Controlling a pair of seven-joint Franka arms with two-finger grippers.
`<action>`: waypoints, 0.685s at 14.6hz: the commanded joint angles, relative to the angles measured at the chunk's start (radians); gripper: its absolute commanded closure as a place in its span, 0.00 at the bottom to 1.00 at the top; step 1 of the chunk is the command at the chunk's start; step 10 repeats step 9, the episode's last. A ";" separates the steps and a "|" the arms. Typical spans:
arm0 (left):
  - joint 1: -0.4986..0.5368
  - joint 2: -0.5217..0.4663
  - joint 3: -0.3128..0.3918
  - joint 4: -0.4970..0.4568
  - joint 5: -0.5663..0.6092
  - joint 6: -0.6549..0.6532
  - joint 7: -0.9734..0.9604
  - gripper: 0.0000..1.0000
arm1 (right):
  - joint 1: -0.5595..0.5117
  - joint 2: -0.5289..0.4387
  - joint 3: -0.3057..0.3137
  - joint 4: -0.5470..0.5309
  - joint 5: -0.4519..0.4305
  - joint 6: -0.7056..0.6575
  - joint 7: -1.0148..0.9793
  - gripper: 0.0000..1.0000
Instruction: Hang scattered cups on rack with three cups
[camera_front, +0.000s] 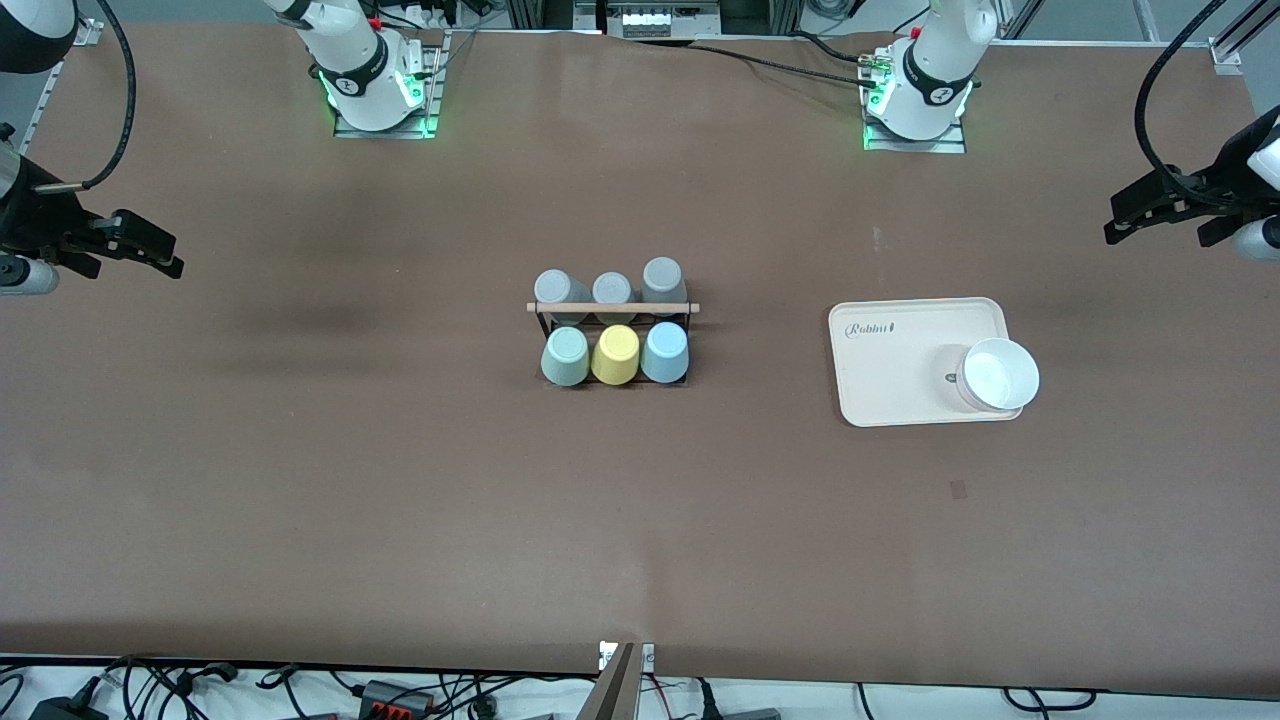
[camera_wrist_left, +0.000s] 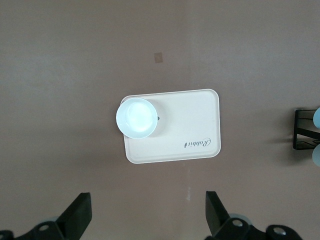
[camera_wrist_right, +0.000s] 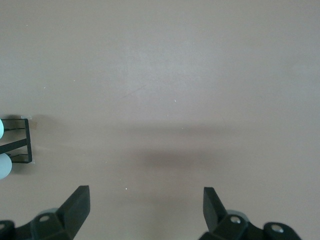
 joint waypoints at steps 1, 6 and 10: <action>0.008 0.003 -0.006 0.017 0.010 -0.005 0.020 0.00 | -0.001 -0.011 0.007 0.007 -0.023 -0.015 -0.015 0.00; 0.008 0.003 -0.006 0.015 0.010 -0.005 0.020 0.00 | -0.001 -0.011 0.007 0.007 -0.028 -0.021 -0.014 0.00; 0.008 0.003 -0.008 0.015 0.010 -0.006 0.020 0.00 | -0.001 -0.023 0.007 0.000 -0.028 -0.019 -0.014 0.00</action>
